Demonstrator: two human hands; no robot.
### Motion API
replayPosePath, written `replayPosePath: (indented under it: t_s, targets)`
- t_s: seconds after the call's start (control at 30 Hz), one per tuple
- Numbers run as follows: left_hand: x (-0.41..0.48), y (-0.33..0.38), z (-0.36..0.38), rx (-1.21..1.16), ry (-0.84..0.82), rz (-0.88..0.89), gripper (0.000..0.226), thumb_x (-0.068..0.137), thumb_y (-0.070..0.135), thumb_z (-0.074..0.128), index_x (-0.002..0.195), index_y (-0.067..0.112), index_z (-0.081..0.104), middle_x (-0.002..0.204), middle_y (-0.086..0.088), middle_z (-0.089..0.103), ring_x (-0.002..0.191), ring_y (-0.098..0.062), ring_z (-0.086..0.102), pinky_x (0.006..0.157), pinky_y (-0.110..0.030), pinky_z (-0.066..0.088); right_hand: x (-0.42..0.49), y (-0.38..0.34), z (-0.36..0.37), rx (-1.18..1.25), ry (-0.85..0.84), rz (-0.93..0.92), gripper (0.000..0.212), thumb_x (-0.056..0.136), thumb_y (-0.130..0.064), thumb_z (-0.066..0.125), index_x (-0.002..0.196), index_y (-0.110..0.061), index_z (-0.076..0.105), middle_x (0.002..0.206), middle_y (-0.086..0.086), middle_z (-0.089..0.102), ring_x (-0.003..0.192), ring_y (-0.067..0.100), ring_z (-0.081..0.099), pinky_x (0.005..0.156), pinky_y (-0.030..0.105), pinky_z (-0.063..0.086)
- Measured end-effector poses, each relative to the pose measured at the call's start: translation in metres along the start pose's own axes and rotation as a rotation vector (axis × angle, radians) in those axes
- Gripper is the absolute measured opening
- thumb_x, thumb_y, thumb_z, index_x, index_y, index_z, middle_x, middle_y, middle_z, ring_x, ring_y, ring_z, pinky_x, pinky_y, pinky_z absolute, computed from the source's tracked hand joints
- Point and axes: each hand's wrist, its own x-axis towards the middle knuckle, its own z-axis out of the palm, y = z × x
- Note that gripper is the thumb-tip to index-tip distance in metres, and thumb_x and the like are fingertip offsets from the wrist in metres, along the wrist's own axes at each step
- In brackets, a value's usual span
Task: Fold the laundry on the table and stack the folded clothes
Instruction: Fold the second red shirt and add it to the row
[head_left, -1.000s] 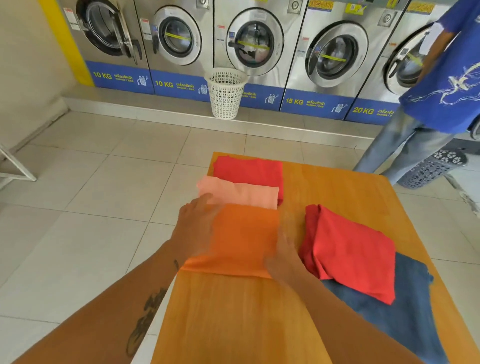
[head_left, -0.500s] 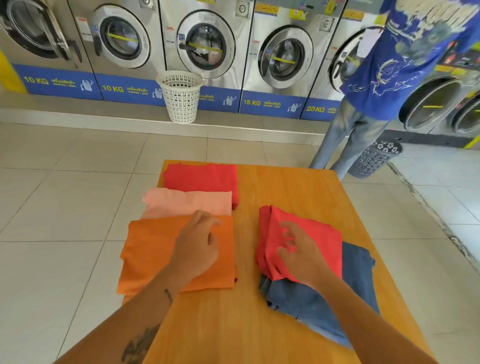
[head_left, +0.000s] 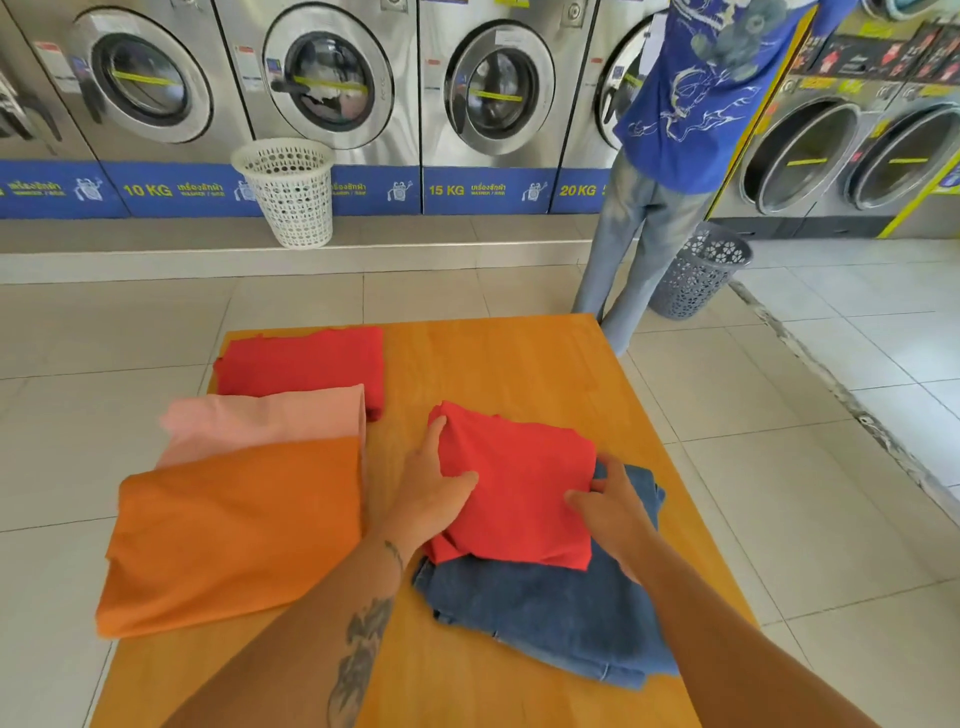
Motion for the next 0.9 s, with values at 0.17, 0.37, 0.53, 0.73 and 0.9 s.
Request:
replayPosePath:
  t_s: [0.17,0.37,0.53,0.73,0.9]
  targets:
    - [-0.004,0.006,0.008,0.045,0.124,0.115,0.075,0.089,0.016,0.063,0.149,0.043,0.027,0.142,0.011,0.038,0.092,0.007,0.049,0.065,-0.002,0.039,0.008,-0.001,0.002,0.234,-0.018,0.023,0.061,0.087,-0.007,0.065,0.139,-0.027,0.04,0.113,-0.004,0.061,0.097,0.01,0.059,0.082,0.033,0.05]
    - [-0.013,0.013,0.002,0.036,0.153,0.149,0.065,0.09,0.011,0.063,0.142,0.043,0.039,0.138,0.008,0.042,0.097,0.003,0.048,0.064,-0.002,0.04,0.003,-0.003,0.01,0.249,0.048,-0.006,0.078,0.084,-0.012,0.07,0.148,-0.026,0.028,0.124,0.002,0.057,0.111,0.021,0.058,0.097,0.041,0.049]
    - [-0.024,0.022,-0.008,0.056,0.144,0.223,0.059,0.091,0.011,0.061,0.138,0.043,0.044,0.139,0.01,0.042,0.112,-0.002,0.041,0.089,-0.013,0.033,-0.009,-0.013,0.013,0.186,0.113,-0.054,0.08,0.084,-0.013,0.067,0.149,-0.031,0.024,0.114,0.003,0.063,0.103,0.023,0.062,0.095,0.048,0.052]
    - [-0.033,0.018,-0.02,0.05,0.17,0.277,0.056,0.09,0.008,0.059,0.134,0.04,0.049,0.134,0.012,0.043,0.107,-0.001,0.041,0.073,-0.003,0.034,-0.033,-0.037,0.03,0.156,0.135,-0.223,0.081,0.084,-0.001,0.062,0.148,-0.033,0.024,0.12,0.007,0.055,0.122,0.032,0.056,0.098,0.053,0.049]
    - [-0.043,0.005,-0.046,-0.037,0.224,0.306,0.055,0.087,0.007,0.06,0.127,0.044,0.052,0.126,0.012,0.046,0.115,-0.01,0.049,0.099,-0.027,0.045,-0.055,-0.053,0.044,0.156,0.168,-0.309,0.075,0.084,-0.001,0.061,0.144,-0.035,0.031,0.109,0.0,0.054,0.099,0.018,0.058,0.082,0.043,0.053]
